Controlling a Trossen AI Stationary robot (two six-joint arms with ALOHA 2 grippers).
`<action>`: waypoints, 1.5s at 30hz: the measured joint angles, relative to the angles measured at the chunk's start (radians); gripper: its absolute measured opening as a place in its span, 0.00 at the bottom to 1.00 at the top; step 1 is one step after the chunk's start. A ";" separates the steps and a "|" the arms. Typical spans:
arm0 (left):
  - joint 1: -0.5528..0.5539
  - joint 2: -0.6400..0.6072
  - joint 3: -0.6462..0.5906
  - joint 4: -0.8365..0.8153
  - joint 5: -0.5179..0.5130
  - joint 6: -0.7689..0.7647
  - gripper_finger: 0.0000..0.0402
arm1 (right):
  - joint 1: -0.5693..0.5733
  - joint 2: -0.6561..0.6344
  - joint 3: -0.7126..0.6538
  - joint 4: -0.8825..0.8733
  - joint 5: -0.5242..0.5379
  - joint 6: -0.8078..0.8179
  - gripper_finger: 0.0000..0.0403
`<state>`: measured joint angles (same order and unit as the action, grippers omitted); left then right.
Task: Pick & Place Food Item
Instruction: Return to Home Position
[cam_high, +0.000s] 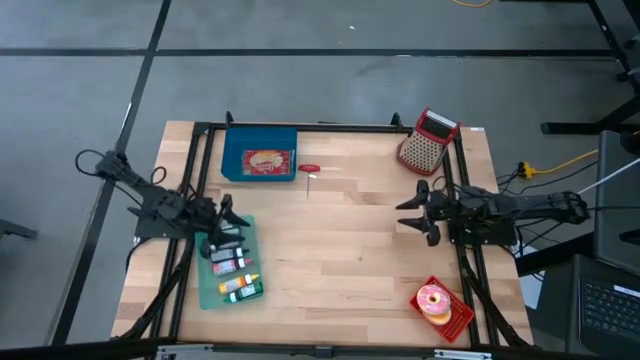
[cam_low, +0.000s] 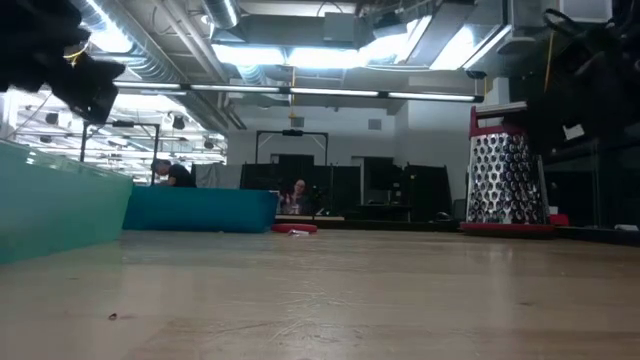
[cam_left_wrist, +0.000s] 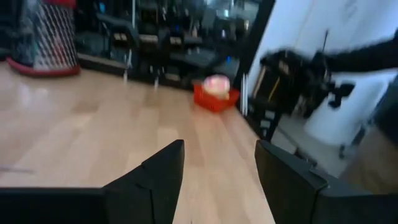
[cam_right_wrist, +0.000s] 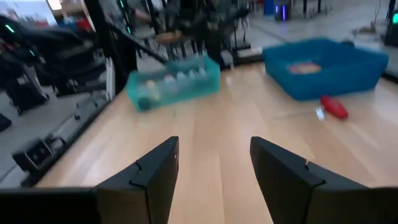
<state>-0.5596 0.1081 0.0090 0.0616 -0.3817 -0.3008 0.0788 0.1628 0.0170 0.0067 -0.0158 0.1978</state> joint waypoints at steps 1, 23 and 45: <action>0.010 -0.024 0.000 0.000 0.000 0.000 0.48 | 0.000 -0.018 0.000 0.001 0.000 0.000 0.51; 0.133 -0.108 0.000 0.001 -0.017 0.000 0.47 | 0.003 -0.163 0.000 0.030 0.008 0.000 0.51; 0.133 -0.108 0.000 0.001 -0.017 0.000 0.48 | 0.003 -0.154 -0.001 0.015 0.000 0.000 0.51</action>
<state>-0.4271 -0.0002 0.0093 0.0628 -0.3985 -0.3010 0.0822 0.0086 0.0162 0.0221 -0.0154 0.1974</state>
